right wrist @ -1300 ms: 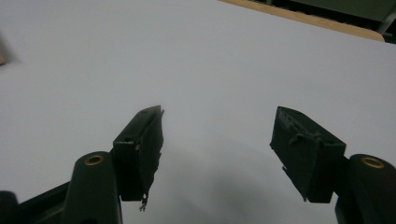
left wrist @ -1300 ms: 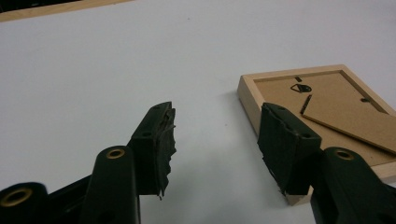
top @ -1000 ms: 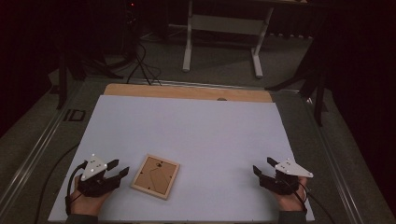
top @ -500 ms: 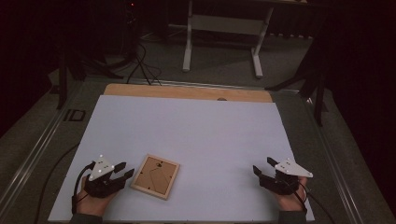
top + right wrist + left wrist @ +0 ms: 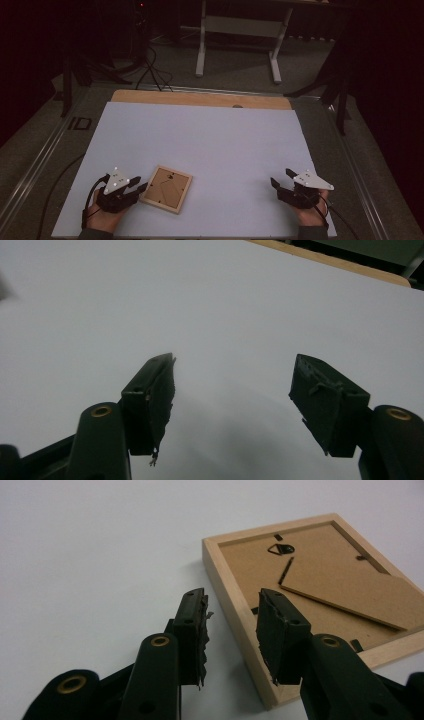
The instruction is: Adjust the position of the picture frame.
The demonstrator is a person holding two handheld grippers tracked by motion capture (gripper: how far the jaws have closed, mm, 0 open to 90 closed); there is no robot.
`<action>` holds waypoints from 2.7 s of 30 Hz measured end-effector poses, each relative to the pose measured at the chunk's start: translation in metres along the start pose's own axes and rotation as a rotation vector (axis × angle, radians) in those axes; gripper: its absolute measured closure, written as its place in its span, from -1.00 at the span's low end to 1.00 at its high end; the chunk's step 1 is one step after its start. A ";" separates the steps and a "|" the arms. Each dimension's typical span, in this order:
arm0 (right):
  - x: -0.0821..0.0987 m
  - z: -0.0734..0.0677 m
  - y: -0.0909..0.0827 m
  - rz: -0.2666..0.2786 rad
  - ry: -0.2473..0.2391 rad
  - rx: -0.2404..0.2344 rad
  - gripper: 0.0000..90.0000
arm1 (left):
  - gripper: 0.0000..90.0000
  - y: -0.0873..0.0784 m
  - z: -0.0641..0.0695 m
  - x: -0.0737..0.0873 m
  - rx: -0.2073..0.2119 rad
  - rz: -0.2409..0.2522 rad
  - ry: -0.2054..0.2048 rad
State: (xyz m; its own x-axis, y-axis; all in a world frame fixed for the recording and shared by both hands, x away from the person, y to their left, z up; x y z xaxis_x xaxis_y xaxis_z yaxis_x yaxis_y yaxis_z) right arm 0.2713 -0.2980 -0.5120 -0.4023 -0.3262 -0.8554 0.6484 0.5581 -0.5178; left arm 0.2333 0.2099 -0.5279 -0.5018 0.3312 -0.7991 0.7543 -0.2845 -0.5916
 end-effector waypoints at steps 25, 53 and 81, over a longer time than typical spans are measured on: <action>0.000 0.000 -0.001 0.005 0.000 -0.001 -0.26 | 0.62 0.006 0.006 0.003 0.051 -0.050 0.016; 0.000 0.001 -0.001 0.009 0.001 -0.002 -0.25 | 0.82 0.041 0.010 -0.025 -0.008 -0.056 0.000; 0.000 0.002 -0.001 0.015 0.003 -0.002 -0.25 | 0.81 0.102 0.038 -0.074 -0.002 -0.022 0.099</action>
State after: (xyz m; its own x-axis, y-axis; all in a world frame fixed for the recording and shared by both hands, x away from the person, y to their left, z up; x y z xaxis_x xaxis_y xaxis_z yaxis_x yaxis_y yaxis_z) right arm 0.2722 -0.2999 -0.5117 -0.3947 -0.3158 -0.8628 0.6530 0.5642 -0.5052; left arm 0.3312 0.1223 -0.5333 -0.4745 0.4246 -0.7711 0.7444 -0.2740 -0.6089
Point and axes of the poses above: each handheld gripper's, and its own axes: y roughly forward along the jaws, x roughly out of its underside, z roughly to its right, the point moved 2 cm from there along y, roughly forward along the jaws, and after that the axes turned 11 degrees about -x, right-handed, at the moved point
